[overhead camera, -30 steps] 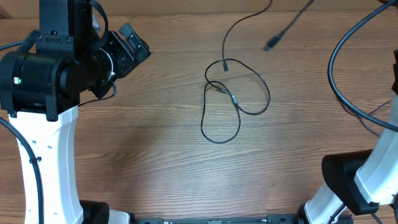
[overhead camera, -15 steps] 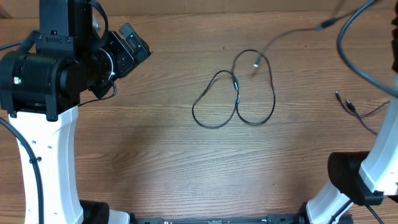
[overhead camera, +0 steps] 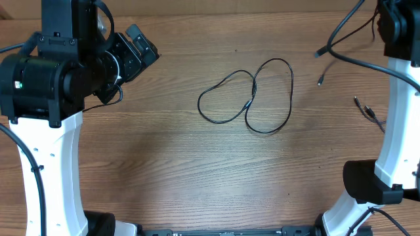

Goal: Untangle cables
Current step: 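Lift and pull the grasped cable away to the upper right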

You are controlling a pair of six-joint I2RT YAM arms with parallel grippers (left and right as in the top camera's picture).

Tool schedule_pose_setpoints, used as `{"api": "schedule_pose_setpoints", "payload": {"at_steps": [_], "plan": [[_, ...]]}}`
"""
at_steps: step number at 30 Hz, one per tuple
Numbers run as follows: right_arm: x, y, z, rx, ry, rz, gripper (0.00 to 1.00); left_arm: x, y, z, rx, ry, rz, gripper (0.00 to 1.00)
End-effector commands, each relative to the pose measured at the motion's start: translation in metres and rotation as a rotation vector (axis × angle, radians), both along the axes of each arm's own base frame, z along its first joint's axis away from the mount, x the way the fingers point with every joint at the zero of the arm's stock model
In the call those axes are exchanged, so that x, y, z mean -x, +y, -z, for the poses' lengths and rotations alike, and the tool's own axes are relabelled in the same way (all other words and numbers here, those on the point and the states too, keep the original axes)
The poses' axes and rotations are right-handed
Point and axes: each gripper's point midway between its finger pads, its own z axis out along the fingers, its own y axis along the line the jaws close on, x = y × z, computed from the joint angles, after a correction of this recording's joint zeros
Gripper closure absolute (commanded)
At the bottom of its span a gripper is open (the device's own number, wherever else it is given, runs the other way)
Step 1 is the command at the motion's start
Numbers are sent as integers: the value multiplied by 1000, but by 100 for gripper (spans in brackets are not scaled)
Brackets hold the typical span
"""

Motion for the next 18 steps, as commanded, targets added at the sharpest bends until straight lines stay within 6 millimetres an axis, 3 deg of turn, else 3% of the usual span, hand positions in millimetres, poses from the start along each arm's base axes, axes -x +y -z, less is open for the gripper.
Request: {"api": "schedule_pose_setpoints", "payload": {"at_steps": [1,4,10,18], "plan": [[13,-39,-14,-53,-66,130,96,-2,1,-1,-23,-10,12,1],[13,-60,-11,-129,-91,165,96,-2,1,-1,-23,-10,11,1],[1,-98,14,-211,-61,192,96,-2,1,-1,-23,-10,12,1],[-19,-167,73,-248,35,329,96,-2,1,-1,-23,-10,12,0]]}}
